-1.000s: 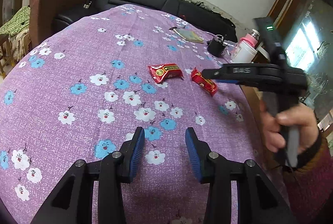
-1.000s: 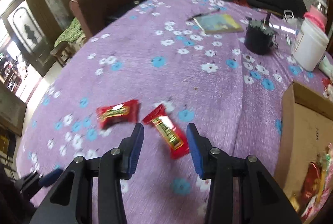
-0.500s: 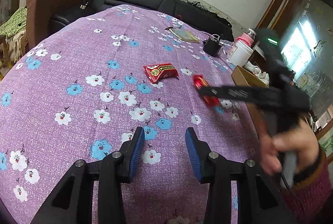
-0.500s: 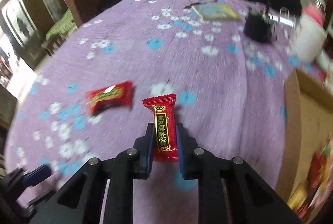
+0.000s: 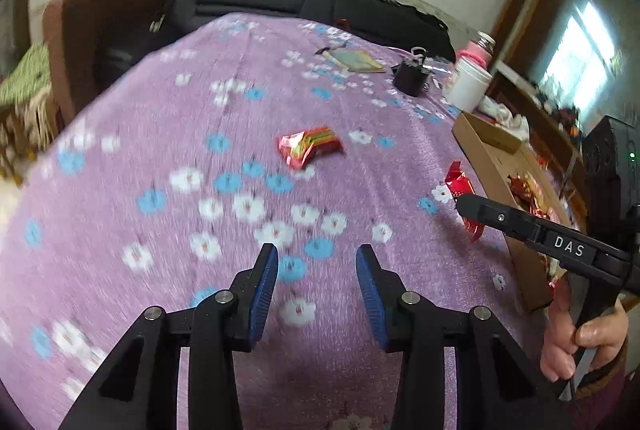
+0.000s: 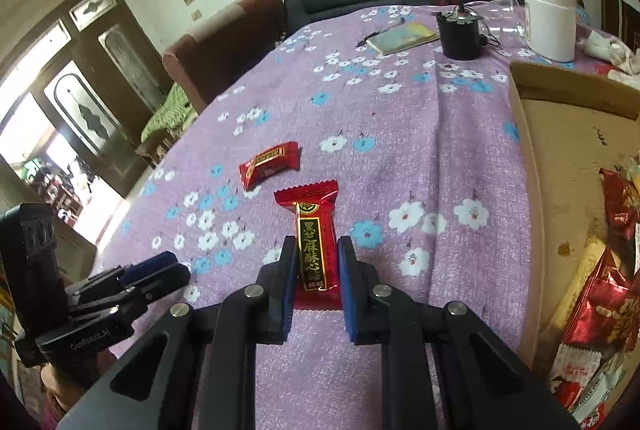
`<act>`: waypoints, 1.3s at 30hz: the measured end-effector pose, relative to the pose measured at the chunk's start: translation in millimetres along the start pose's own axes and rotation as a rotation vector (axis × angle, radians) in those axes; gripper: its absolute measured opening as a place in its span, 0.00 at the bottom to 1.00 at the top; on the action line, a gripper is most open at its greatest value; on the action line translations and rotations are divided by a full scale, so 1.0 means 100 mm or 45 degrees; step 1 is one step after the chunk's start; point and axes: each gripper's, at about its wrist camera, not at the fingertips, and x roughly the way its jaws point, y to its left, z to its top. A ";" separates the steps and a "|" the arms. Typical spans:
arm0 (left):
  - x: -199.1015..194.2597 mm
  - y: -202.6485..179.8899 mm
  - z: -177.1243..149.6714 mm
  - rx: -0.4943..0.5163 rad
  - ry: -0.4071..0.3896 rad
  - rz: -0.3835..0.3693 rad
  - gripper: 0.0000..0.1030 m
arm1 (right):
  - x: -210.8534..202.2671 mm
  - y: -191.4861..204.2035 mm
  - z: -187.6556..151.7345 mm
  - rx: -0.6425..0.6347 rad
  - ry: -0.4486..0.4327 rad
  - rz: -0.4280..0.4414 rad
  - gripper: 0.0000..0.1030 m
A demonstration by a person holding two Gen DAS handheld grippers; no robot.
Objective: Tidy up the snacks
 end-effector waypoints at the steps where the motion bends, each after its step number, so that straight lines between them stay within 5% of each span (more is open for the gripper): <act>1: -0.03 -0.04 0.08 0.052 -0.013 0.032 0.41 | -0.02 -0.03 0.01 0.021 -0.011 0.016 0.18; 4: -0.03 -0.09 0.30 0.198 -0.009 0.079 0.52 | -0.03 -0.06 0.01 0.030 -0.020 0.022 0.18; 8: 0.17 -0.14 0.57 0.422 -0.006 0.087 0.54 | -0.01 -0.11 0.01 0.061 -0.008 0.030 0.18; 15: 0.77 -0.27 0.73 0.601 0.100 0.045 0.54 | 0.02 -0.13 0.00 0.067 0.017 0.033 0.18; 24: 1.31 -0.23 0.85 0.544 0.175 0.050 0.51 | 0.05 -0.20 0.01 0.097 0.033 0.049 0.18; 28: 1.29 -0.16 0.84 0.436 0.171 0.033 0.19 | 0.06 -0.22 0.02 0.103 0.033 0.048 0.18; 39: 0.76 -0.22 0.26 0.236 0.187 0.076 0.19 | 0.12 0.03 -0.06 -0.024 0.069 0.037 0.18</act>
